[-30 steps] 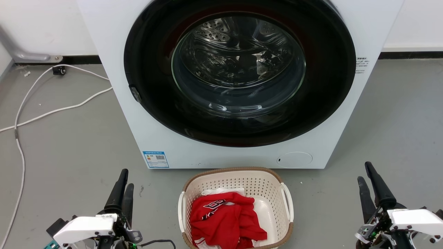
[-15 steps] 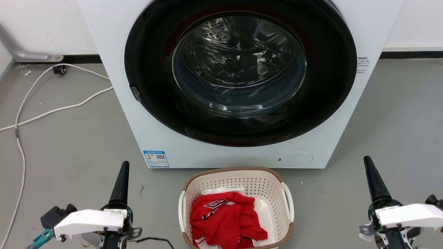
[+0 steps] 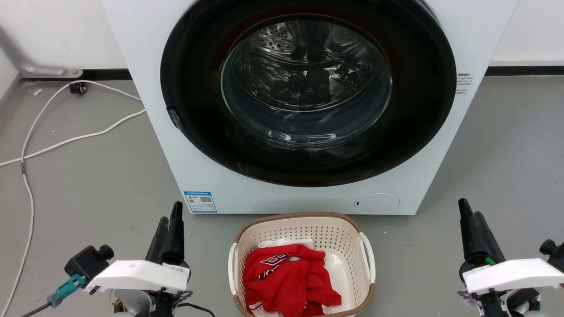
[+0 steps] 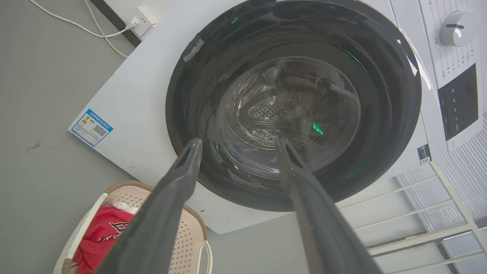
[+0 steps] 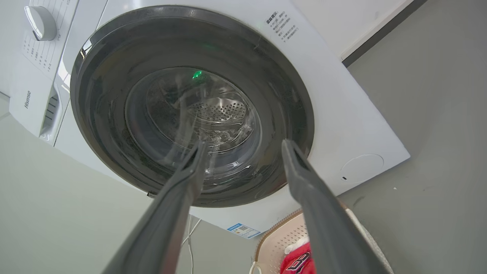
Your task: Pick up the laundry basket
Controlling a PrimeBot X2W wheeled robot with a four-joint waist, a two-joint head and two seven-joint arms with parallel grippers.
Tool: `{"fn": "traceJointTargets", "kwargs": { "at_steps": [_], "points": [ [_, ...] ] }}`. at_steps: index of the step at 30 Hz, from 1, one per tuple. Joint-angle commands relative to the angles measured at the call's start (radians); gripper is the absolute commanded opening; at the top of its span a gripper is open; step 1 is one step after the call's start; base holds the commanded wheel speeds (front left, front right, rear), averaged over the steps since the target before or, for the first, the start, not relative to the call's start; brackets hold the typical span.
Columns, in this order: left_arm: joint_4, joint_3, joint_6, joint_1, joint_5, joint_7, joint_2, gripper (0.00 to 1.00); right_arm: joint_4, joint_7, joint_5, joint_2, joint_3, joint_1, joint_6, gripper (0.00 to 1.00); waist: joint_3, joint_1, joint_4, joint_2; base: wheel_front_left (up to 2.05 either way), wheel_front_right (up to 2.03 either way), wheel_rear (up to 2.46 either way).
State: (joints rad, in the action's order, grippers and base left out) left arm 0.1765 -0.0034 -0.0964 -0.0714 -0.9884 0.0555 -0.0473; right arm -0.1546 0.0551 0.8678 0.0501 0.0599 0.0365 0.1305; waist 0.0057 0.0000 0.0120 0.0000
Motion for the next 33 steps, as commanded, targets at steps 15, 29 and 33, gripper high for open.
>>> {"fn": "traceJointTargets", "kwargs": {
  "at_steps": [15, 29, 33],
  "points": [
    [-0.012, -0.040, 0.029, -0.025, 0.293, 0.055, -0.003, 1.00, -0.002, 0.055, -0.273, 0.002, -0.001, 0.009, 0.000, 1.00, 0.000, 0.0000, 0.004, 0.0000, 0.00, 0.00, 0.00],
    [-0.013, -0.067, 0.045, -0.030, 0.455, 0.092, -0.004, 1.00, -0.022, 0.092, -0.482, 0.002, -0.017, 0.018, 0.000, 1.00, 0.001, 0.0000, 0.006, 0.0000, 0.00, 0.00, 0.00],
    [-0.007, -0.074, 0.051, -0.032, 0.507, 0.102, -0.004, 1.00, -0.022, 0.103, -0.533, 0.002, -0.022, 0.018, 0.000, 1.00, 0.003, 0.0000, 0.007, 0.0000, 0.00, 0.00, 0.00]
  ]
}}
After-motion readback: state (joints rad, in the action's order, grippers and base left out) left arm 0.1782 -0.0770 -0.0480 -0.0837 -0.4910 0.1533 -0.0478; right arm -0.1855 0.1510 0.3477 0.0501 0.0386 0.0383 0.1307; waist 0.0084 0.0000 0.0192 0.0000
